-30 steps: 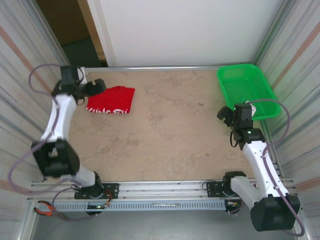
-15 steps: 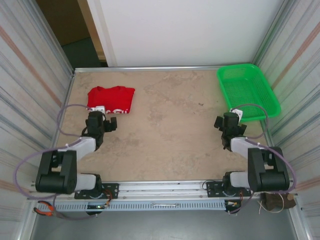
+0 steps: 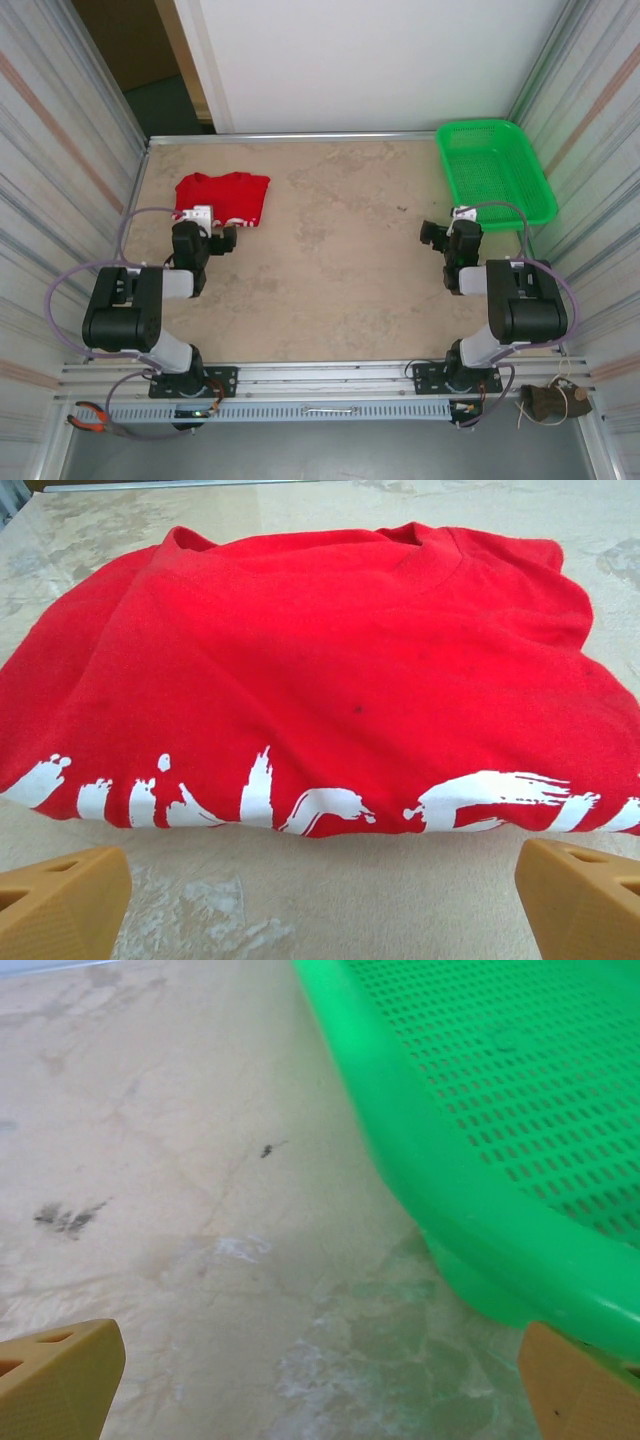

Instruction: Fold the inside-out t-shirt

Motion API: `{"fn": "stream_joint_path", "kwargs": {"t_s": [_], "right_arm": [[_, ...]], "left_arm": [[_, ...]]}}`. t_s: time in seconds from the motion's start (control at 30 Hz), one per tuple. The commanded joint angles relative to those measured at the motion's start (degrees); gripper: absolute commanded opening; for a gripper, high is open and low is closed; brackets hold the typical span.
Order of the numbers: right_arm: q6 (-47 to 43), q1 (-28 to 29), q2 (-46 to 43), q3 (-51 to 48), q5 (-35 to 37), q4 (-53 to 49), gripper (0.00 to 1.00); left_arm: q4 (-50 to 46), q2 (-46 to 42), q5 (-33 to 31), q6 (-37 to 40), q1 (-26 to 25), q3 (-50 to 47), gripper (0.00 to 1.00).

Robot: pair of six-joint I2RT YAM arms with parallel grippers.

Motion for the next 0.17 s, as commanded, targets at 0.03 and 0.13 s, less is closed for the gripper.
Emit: {"fn": "stream_joint_path", "kwargs": {"t_s": [0.03, 0.13], "right_arm": [[-1.8, -1.2, 0.1, 0.7, -4.7, 2.2, 0.99], [-2.0, -0.9, -0.2, 0.2, -4.1, 2.8, 0.99]], "left_arm": [[2.2, -0.5, 0.9, 1.2, 0.2, 0.0, 0.99], [3.1, -1.1, 0.2, 1.5, -0.2, -0.8, 0.99]]}}
